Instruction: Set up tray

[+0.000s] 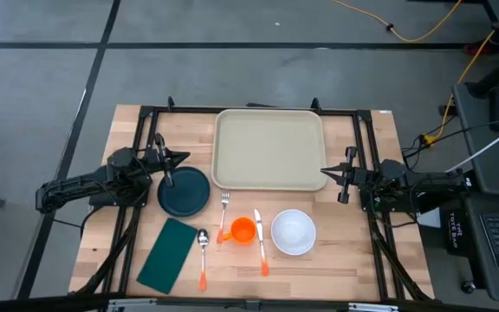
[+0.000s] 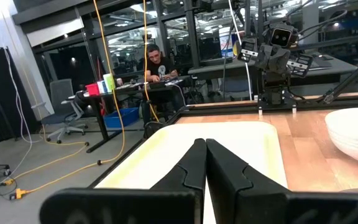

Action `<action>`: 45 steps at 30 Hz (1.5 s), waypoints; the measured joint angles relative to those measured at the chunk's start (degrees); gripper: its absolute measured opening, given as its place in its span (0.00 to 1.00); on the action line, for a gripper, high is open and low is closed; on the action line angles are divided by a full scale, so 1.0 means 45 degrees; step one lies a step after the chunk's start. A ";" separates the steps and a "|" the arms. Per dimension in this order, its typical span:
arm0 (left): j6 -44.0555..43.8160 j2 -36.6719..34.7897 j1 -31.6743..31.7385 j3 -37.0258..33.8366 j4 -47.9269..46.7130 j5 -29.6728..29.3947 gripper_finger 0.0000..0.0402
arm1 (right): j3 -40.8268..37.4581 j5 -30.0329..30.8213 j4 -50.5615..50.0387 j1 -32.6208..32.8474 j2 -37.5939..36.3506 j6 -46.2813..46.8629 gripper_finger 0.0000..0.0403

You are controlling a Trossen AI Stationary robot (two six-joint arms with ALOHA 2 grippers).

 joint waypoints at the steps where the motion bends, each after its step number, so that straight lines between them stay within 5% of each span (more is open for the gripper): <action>1: -0.0002 0.0000 0.0000 0.0004 0.0001 -0.0002 0.01 | 0.0000 -0.0003 0.0005 0.0004 0.0000 0.0000 0.06; 30: 0.0000 0.0000 0.0005 0.0005 0.0051 0.0000 0.01 | 0.0003 0.0000 0.0005 0.0000 0.0000 0.0008 0.06; 45: -0.0141 0.0000 -0.0010 0.0005 0.0043 0.1676 0.00 | 0.0000 -0.0014 0.0126 0.0004 0.0000 0.3159 0.03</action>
